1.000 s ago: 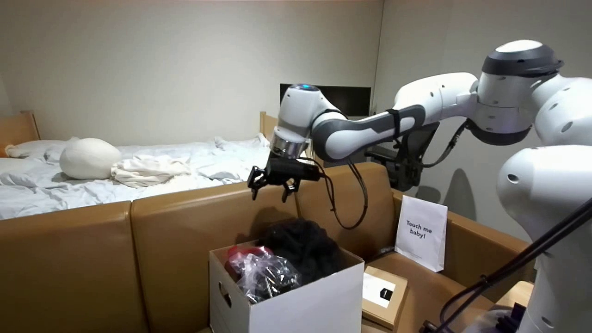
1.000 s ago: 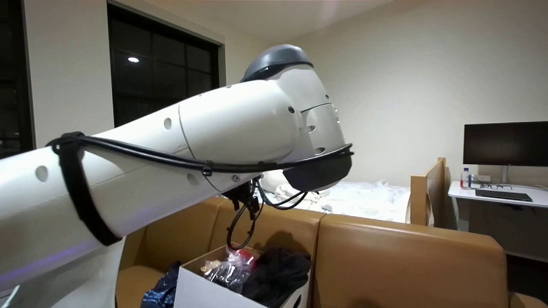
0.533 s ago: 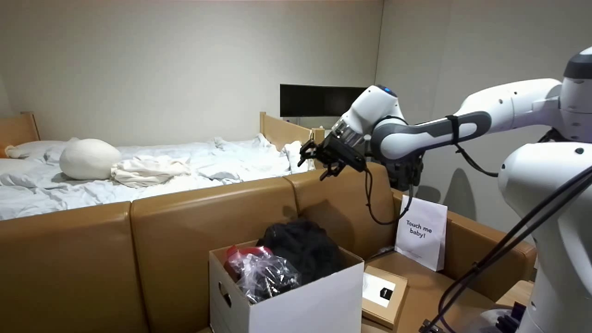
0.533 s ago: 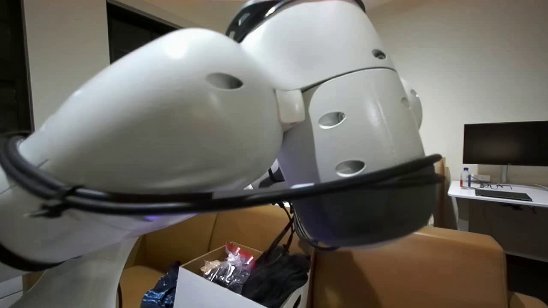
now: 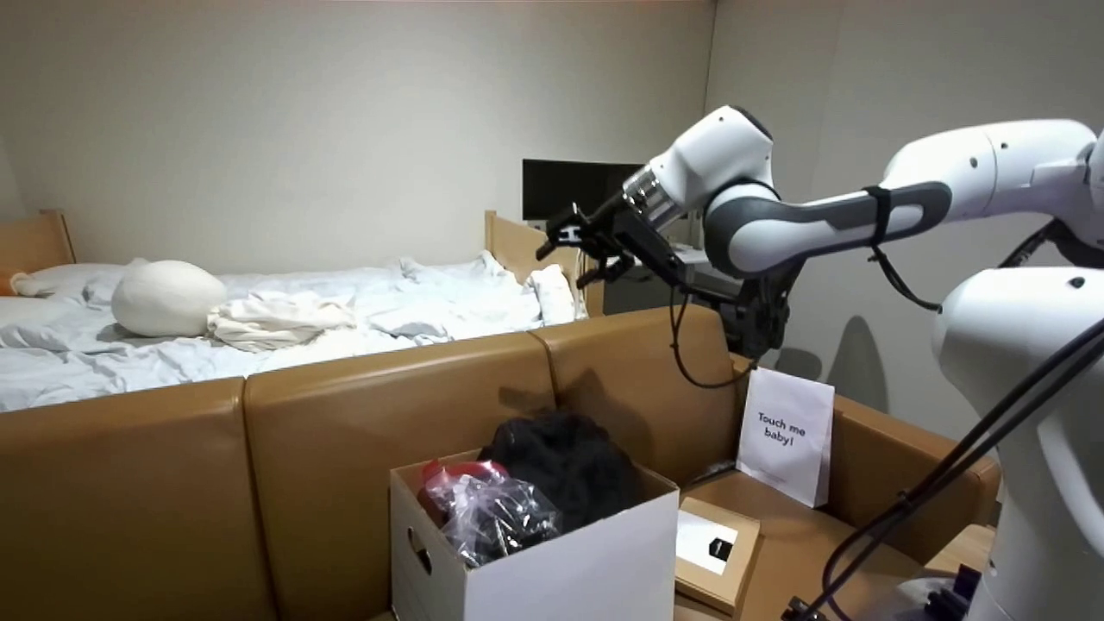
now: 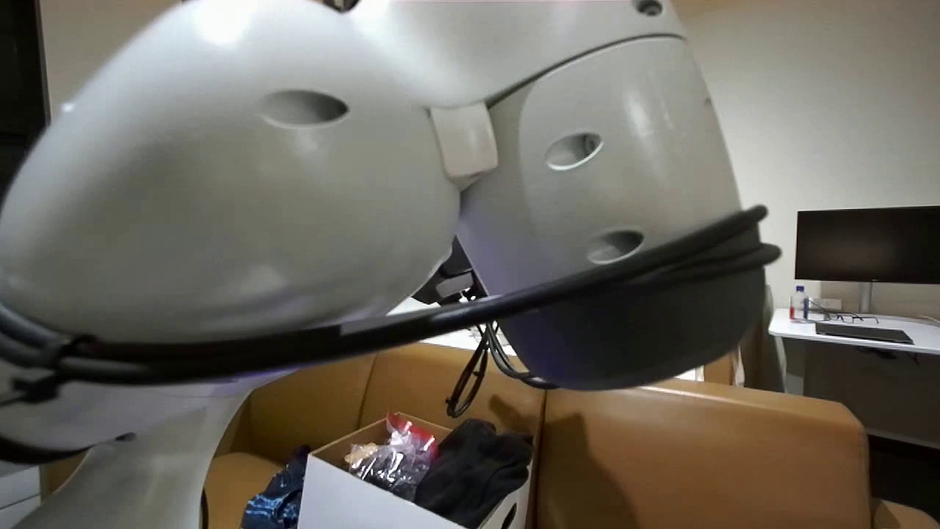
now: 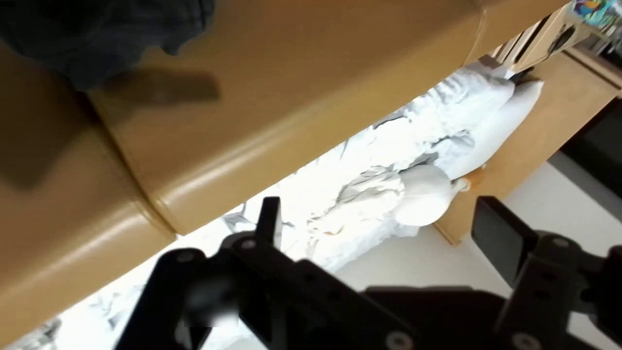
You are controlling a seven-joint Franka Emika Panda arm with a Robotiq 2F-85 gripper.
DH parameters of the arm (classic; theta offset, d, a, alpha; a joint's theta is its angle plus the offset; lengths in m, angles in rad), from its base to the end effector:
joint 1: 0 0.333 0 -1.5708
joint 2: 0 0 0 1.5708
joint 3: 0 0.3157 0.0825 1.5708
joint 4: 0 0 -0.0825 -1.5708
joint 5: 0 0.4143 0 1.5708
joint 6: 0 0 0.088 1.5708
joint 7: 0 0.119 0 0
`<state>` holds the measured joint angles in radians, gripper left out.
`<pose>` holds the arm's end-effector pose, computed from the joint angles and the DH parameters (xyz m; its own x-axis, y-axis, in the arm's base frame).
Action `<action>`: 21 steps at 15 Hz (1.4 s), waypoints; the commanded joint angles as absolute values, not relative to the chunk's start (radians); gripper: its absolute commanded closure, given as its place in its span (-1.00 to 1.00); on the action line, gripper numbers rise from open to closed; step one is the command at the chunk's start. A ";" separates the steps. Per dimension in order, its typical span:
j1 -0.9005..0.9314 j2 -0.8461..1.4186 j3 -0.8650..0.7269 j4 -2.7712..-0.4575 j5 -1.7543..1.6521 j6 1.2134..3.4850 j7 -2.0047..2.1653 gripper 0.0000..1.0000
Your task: Pick up the black cloth, plastic and brown book from the sofa and put them in the box
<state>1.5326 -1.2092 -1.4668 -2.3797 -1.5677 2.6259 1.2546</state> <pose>0.5267 0.0369 0.3893 0.7467 -0.4159 0.5191 -0.0449 -0.8101 -0.5845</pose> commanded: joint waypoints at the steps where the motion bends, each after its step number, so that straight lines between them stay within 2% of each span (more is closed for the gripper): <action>1: 1.543 -1.111 -1.351 -2.451 -1.586 2.544 1.328 -1.00; 7: 1.481 -0.844 -1.069 -2.490 -1.379 2.446 1.468 -1.00; 8: 1.526 -0.920 -1.028 -2.486 -1.322 2.300 1.466 -1.00; 9: 1.525 -0.888 -0.985 -2.472 -1.281 2.246 1.491 -1.00; 10: 1.456 -0.757 -0.919 -2.461 -1.149 2.284 1.482 -1.00; 14: 1.229 -0.611 -0.711 -2.442 -0.923 2.273 1.464 -1.00; 21: 0.703 -0.524 -0.416 -2.465 -0.777 2.190 1.448 -1.00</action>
<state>0.8984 -0.5513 -0.5350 -2.4531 -0.8533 2.2338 1.4570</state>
